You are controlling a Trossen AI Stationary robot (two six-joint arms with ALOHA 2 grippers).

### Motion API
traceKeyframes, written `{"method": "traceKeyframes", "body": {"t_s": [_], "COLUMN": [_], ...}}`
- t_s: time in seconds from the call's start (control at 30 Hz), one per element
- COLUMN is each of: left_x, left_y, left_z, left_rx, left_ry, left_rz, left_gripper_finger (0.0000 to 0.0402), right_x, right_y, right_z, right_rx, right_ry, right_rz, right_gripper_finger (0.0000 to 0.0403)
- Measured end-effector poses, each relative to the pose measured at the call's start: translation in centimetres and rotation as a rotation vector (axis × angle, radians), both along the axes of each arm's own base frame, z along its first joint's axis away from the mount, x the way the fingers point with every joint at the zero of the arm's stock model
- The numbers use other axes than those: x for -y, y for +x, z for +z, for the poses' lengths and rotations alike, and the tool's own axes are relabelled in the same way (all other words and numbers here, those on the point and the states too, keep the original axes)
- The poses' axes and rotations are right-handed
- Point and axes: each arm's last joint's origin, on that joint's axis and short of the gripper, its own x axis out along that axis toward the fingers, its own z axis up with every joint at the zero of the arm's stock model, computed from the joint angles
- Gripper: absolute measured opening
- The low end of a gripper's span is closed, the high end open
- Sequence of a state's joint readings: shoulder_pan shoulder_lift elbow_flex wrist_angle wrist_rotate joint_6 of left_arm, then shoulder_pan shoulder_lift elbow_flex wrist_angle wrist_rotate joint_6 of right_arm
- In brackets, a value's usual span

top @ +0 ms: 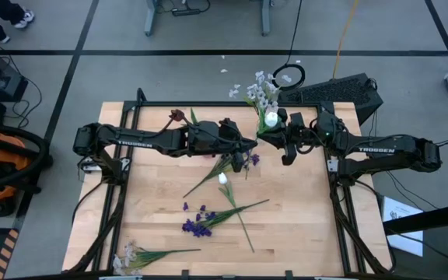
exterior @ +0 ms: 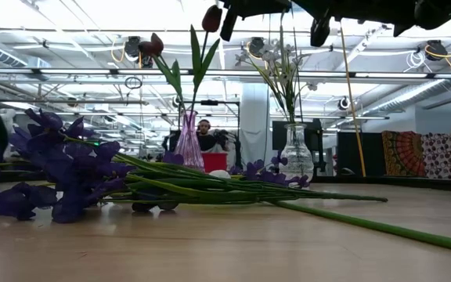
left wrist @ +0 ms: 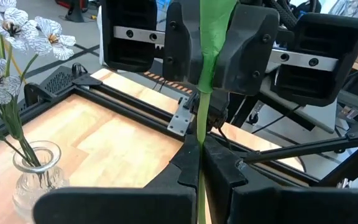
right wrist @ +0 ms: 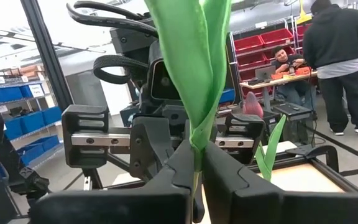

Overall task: Sort flowers into vase by color
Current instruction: Put the top white tulip flower into the transparent vase

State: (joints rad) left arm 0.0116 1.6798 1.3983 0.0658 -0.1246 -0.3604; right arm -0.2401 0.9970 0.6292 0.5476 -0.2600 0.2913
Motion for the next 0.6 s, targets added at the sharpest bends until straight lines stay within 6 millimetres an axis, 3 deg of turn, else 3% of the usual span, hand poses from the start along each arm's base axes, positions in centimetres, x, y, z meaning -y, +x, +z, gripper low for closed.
{"method": "traceKeyframes", "body": {"t_s": [0.2, 0.47, 0.6], "left_x": [0.0, 0.1, -0.6], "left_y": [0.0, -0.1, -1.6], "left_z": [0.0, 0.0, 1.7], "left_rx": [-0.001, -0.006, -0.001], "left_ry": [0.005, -0.01, -0.016], "left_rz": [-0.008, -0.047, -0.048], "left_gripper_finger": [0.0022, 0.0107, 0.0132], "right_x": [0.0, 0.0, -0.1], "right_y": [0.0, 0.0, -0.5], "right_z": [0.0, -0.2, 0.2], "right_rx": [0.0, -0.021, -0.008], "right_ry": [0.0, 0.011, 0.006], "right_rz": [0.0, 0.001, -0.005], "right_gripper_finger": [0.0004, 0.0002, 0.0001]}}
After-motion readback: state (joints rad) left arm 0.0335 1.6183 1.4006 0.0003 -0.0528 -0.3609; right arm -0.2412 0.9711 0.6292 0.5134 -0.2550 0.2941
